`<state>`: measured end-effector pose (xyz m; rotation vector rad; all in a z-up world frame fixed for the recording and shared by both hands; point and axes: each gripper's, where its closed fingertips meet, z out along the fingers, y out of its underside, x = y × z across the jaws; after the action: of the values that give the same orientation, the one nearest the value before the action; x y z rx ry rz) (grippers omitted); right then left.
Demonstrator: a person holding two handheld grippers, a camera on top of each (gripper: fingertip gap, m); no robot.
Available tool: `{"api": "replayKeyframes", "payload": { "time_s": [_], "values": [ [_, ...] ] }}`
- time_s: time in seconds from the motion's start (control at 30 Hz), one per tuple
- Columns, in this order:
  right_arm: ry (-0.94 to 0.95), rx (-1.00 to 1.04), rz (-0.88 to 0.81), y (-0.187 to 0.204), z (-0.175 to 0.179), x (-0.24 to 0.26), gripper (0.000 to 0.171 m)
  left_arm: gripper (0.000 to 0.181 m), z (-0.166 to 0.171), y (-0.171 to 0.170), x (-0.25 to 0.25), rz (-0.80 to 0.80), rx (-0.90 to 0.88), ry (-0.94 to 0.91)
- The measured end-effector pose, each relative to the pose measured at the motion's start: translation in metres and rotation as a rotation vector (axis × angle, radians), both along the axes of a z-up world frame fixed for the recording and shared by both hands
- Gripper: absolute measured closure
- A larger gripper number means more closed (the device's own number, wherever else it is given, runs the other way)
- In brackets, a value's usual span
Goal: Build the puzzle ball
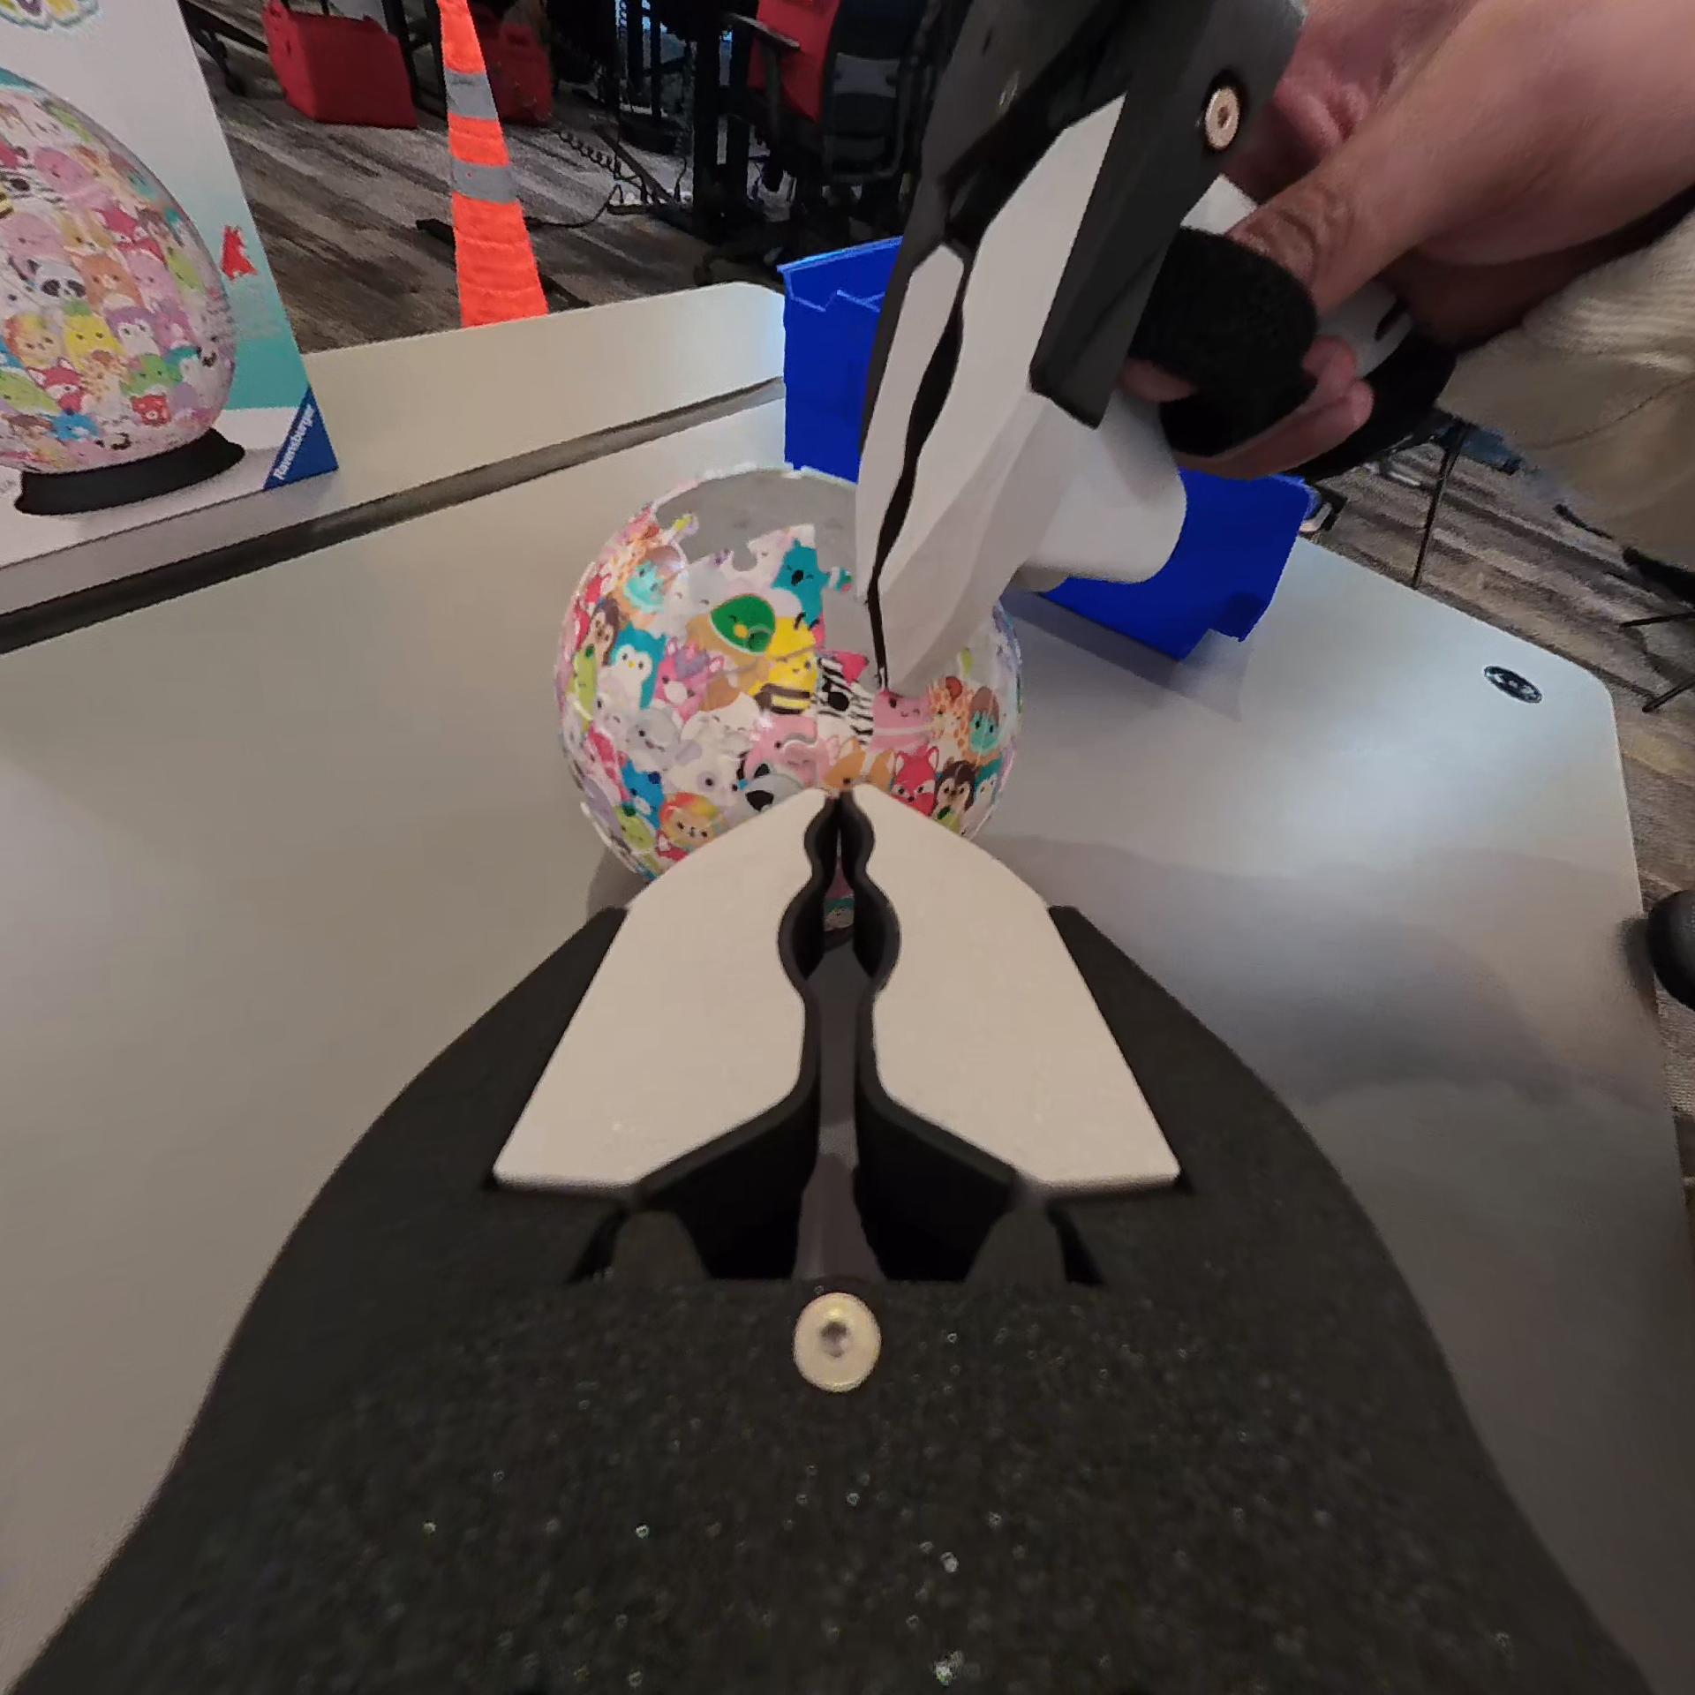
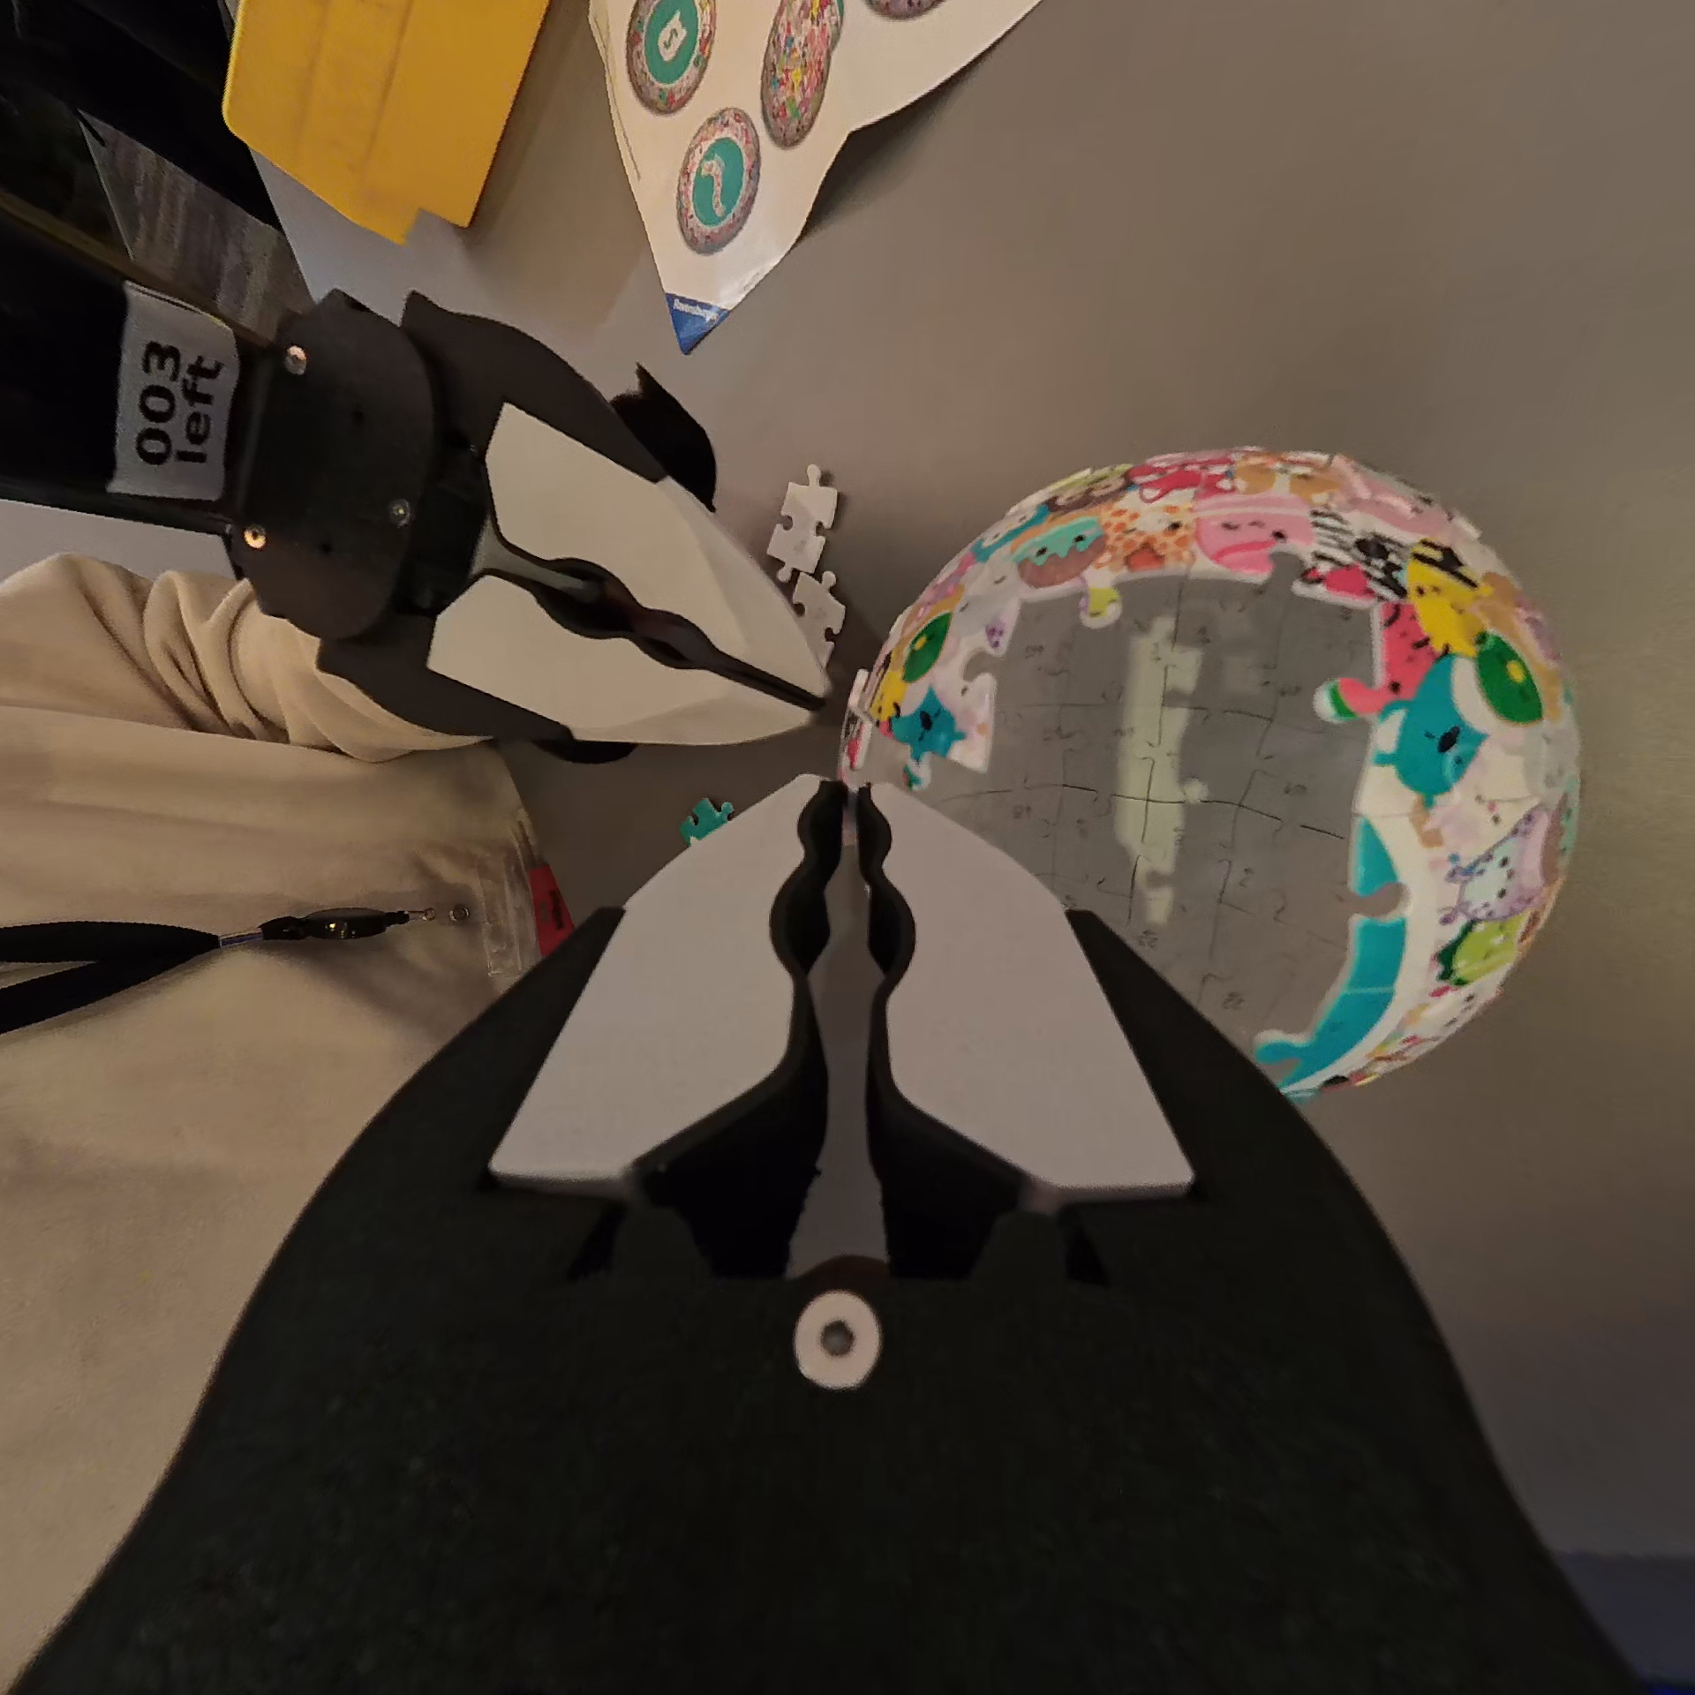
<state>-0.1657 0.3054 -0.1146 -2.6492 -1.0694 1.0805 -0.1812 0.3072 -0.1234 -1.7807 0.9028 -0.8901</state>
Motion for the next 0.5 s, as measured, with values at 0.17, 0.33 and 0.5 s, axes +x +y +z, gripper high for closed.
{"api": "replayKeyframes", "payload": {
  "time_s": [0.17, 0.33, 0.5],
  "values": [
    [0.012, -0.003, -0.004, 0.0005, -0.0002, 0.0002, 0.168, 0.181, -0.0096, 0.0004, 0.0033, -0.010, -0.014, 0.028],
    [0.019, -0.003, -0.005, 0.0006, -0.0008, 0.0010, 0.168, 0.181, -0.0038, -0.0011, 0.0029, -0.007, -0.007, 0.008],
    [0.023, -0.001, -0.004, 0.0017, -0.0003, 0.0008, 0.168, 0.181, -0.0094, -0.0014, 0.0072, -0.018, -0.024, 0.016]
  ]
}}
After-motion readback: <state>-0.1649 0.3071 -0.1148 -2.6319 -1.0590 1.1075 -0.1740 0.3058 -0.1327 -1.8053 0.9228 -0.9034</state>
